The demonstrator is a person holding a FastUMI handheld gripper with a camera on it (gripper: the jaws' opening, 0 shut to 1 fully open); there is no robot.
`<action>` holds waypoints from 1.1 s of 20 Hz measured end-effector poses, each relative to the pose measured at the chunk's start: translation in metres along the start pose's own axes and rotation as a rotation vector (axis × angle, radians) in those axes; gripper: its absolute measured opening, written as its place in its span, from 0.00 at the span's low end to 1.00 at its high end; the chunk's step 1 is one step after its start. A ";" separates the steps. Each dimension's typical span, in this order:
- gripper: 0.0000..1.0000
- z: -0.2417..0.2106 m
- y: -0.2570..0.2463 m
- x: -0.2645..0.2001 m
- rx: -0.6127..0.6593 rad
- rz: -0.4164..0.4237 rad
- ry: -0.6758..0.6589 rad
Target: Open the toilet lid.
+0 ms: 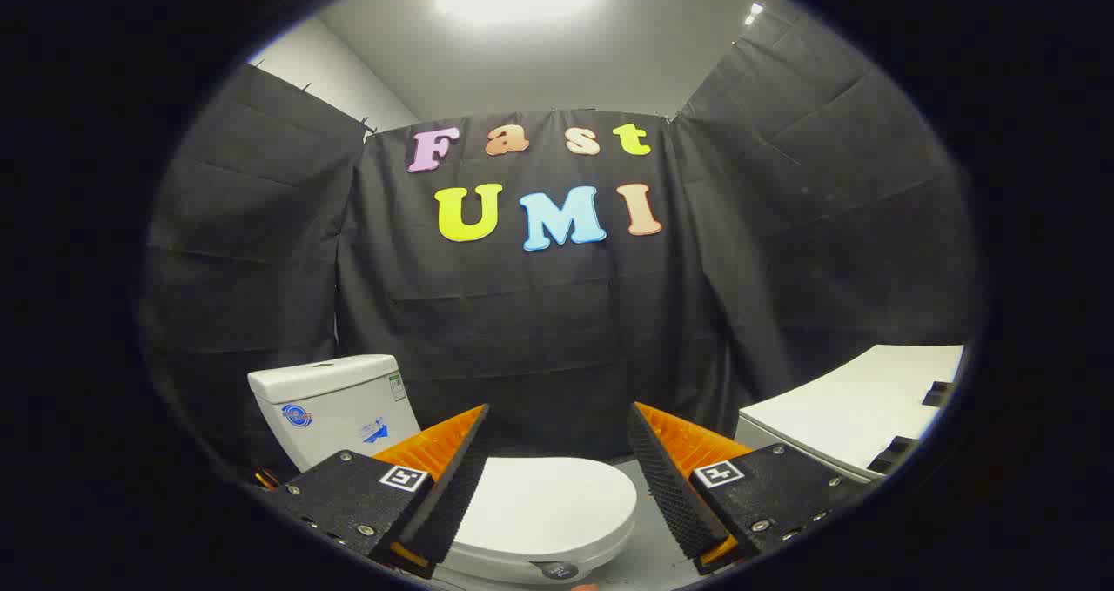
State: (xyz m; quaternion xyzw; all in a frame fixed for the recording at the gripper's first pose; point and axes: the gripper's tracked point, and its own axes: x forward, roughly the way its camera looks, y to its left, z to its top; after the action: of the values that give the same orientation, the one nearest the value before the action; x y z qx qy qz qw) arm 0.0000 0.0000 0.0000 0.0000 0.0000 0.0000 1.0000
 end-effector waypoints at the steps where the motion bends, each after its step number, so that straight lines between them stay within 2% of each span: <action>1: 0.95 0.000 0.000 0.000 -0.002 0.003 -0.001; 19: 0.95 0.000 0.001 0.001 -0.007 0.013 -0.006; 22: 0.95 -0.006 0.005 0.003 0.038 0.049 -0.001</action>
State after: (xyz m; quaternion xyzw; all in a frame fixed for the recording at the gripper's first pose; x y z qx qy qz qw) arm 0.0031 0.0047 -0.0063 0.0192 -0.0007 0.0243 0.9995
